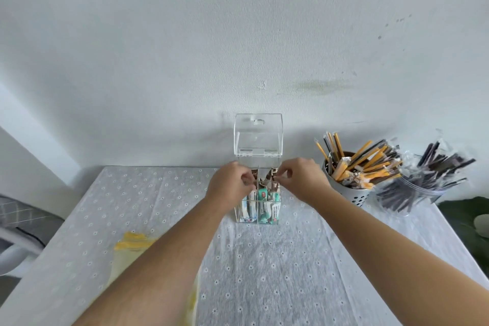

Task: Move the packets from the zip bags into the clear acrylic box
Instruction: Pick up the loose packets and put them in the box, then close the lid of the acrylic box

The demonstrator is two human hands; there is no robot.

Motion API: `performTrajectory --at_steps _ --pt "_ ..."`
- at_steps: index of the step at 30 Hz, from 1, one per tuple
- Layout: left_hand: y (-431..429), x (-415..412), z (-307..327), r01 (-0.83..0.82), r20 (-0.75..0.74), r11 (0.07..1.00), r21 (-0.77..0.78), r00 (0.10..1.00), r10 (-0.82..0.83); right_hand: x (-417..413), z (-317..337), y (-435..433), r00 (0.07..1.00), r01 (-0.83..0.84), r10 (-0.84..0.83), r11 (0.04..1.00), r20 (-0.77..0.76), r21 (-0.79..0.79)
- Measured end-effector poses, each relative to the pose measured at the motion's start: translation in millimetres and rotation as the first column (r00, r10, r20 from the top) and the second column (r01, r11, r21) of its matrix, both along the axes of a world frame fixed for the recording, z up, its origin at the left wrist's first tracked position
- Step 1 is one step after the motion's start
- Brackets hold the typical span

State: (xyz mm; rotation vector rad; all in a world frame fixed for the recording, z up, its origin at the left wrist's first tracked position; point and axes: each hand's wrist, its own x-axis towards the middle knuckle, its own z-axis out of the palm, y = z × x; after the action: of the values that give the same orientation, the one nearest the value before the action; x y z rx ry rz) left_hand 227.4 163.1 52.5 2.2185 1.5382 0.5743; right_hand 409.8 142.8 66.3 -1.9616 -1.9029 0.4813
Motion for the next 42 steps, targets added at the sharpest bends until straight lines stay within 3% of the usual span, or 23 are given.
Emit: performTrajectory --at_steps 3,6,9,13,16,18,20,24,31,37,42 --pt "5 -10 20 -0.077 0.165 0.977 0.201 0.985 0.044 7 20 -2 0.991 0.101 -0.073 0.958 -0.114 0.268" --pt "17 -11 38 -0.158 0.245 0.937 0.312 0.966 0.082 9 40 10 0.941 0.207 -0.129 0.951 -0.313 0.231" --pt "34 -6 45 -0.166 0.245 0.980 0.110 0.960 0.135 8 49 25 0.863 0.201 -0.177 0.980 -0.473 0.002" --pt "44 -1 48 -0.094 0.309 0.961 -0.262 0.935 0.176 1 39 39 0.775 0.137 -0.176 0.984 -0.608 -0.110" --pt "44 -2 55 -0.128 0.442 0.948 -0.293 0.861 0.253 2 40 42 0.592 0.193 -0.217 0.973 -0.776 -0.124" --pt "43 -6 58 -0.183 0.500 0.942 -0.281 0.810 0.306 4 48 38 0.526 0.221 -0.215 0.969 -0.823 -0.112" --pt "36 -11 59 -0.199 0.542 0.945 -0.260 0.779 0.314 4 54 27 0.542 0.230 -0.188 0.971 -0.819 -0.071" --pt "3 -16 58 -0.200 0.546 0.964 -0.176 0.795 0.265 0 52 -5 0.709 0.215 -0.121 0.975 -0.695 0.050" --pt "-50 -21 23 -0.249 0.556 0.954 -0.164 0.776 0.298 -10 17 -52 0.734 0.184 -0.067 0.978 -0.676 0.102" --pt "-60 -22 -15 -0.232 0.433 0.931 -0.282 0.835 0.339 -13 -27 -71 0.829 0.155 -0.068 0.982 -0.556 0.111" --pt "-57 -26 -22 -0.194 0.361 0.940 -0.282 0.886 0.291 -12 -39 -69 0.881 0.124 -0.057 0.986 -0.470 0.113"
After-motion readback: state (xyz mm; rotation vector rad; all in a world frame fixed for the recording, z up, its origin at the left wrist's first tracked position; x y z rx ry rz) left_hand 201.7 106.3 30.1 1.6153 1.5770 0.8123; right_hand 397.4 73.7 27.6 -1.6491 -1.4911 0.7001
